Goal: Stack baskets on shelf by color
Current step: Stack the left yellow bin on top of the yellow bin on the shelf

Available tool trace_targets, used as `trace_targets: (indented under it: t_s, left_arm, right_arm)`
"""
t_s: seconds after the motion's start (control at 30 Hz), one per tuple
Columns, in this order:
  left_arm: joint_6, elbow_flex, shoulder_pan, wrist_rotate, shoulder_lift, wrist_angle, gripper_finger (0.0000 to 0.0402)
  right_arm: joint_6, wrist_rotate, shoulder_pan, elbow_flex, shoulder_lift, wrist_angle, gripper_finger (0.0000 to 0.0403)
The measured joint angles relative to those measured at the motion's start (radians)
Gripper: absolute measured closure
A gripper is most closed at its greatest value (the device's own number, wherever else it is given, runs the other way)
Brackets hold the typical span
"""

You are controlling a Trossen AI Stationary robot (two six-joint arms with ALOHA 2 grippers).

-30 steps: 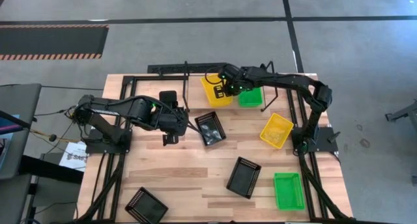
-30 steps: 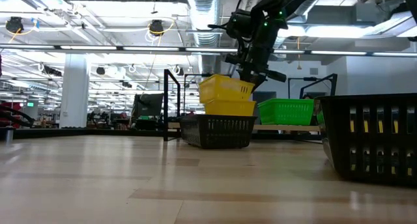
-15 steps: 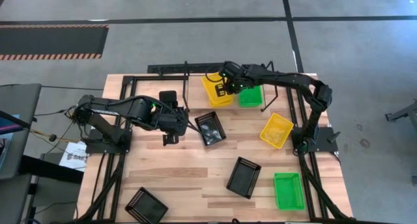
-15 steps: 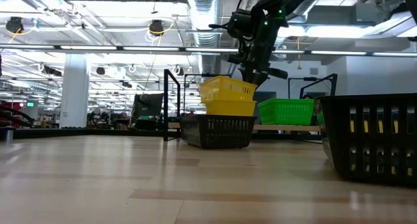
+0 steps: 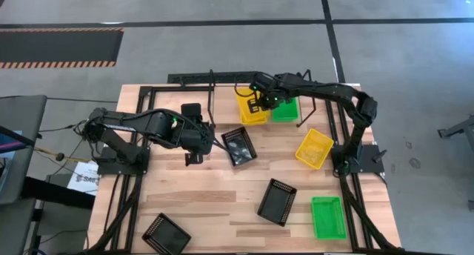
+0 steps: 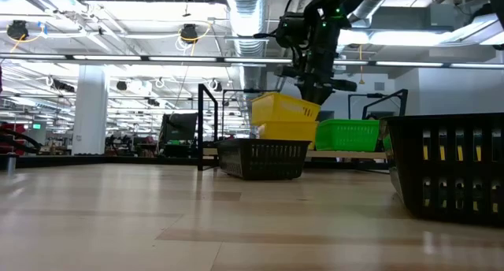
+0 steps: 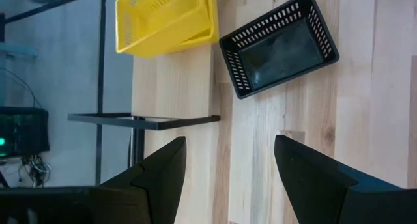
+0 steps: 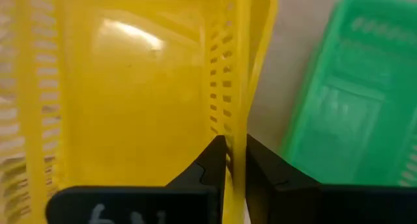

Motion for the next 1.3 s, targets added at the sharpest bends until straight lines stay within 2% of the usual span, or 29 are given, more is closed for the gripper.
trace_targets:
  t_s: [0.23, 0.57, 0.67, 0.77, 0.9, 1.13, 1.3]
  left_arm:
    - [0.055, 0.000, 0.000, -0.001, 0.000, 0.036, 0.0180]
    - [0.076, 0.000, 0.000, -0.001, 0.000, 0.034, 0.0180]
    - [0.081, 0.000, 0.000, -0.001, 0.000, 0.034, 0.0180]
    - [0.081, 0.000, 0.000, -0.002, 0.000, 0.033, 0.0180]
    - [0.081, 0.000, 0.000, -0.002, 0.000, 0.033, 0.0180]
    - [0.080, 0.000, 0.000, -0.001, 0.000, 0.033, 0.0180]
    - [0.080, 0.000, 0.000, 0.000, 0.000, 0.033, 0.0180]
  right_arm:
    - [0.033, 0.047, 0.018, 0.006, 0.000, -0.014, 0.0392]
    - [0.019, 0.101, 0.017, 0.177, 0.000, -0.092, 0.0391]
    - [0.009, 0.105, 0.017, 0.201, -0.001, -0.086, 0.0377]
    - [0.032, 0.106, 0.017, 0.203, -0.001, -0.097, 0.0371]
    - [0.028, 0.107, 0.026, 0.203, -0.001, -0.109, 0.0394]
    - [0.034, 0.118, 0.034, 0.200, -0.001, -0.141, 0.0397]
    - [0.055, 0.114, 0.043, 0.142, 0.000, -0.112, 0.0398]
